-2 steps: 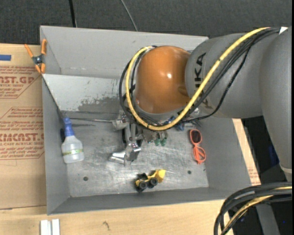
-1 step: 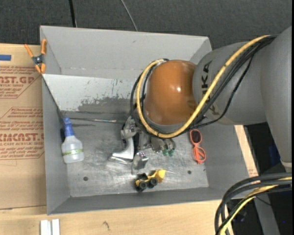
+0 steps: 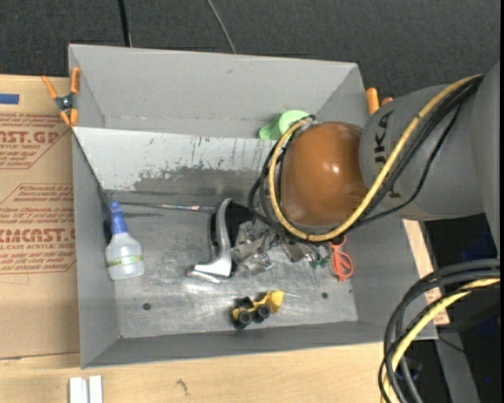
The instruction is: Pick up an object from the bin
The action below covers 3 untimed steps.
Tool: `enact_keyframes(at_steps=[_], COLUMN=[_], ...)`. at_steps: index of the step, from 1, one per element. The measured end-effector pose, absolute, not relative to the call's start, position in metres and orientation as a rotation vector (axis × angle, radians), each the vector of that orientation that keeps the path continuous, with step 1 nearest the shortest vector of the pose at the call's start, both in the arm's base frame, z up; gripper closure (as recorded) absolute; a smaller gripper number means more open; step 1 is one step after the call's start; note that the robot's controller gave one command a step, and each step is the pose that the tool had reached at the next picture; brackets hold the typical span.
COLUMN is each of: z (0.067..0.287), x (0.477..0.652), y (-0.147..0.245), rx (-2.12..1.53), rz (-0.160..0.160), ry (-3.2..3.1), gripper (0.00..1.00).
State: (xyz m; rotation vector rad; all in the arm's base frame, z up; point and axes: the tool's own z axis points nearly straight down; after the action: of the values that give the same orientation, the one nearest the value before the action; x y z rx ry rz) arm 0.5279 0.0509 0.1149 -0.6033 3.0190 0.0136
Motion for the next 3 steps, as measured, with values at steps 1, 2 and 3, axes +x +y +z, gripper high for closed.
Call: enact_keyframes(at_steps=[1,2,3], z=[0.1094,0.1094,0.1003], x=[0.5180,0.5182,0.5129], y=[0.0435,0.0436,0.0483], rx=[-0.614,-0.612,-0.609], rz=[0.001,0.001,0.002], ry=[3.061,3.060,3.081], gripper=[0.00,0.00,1.00])
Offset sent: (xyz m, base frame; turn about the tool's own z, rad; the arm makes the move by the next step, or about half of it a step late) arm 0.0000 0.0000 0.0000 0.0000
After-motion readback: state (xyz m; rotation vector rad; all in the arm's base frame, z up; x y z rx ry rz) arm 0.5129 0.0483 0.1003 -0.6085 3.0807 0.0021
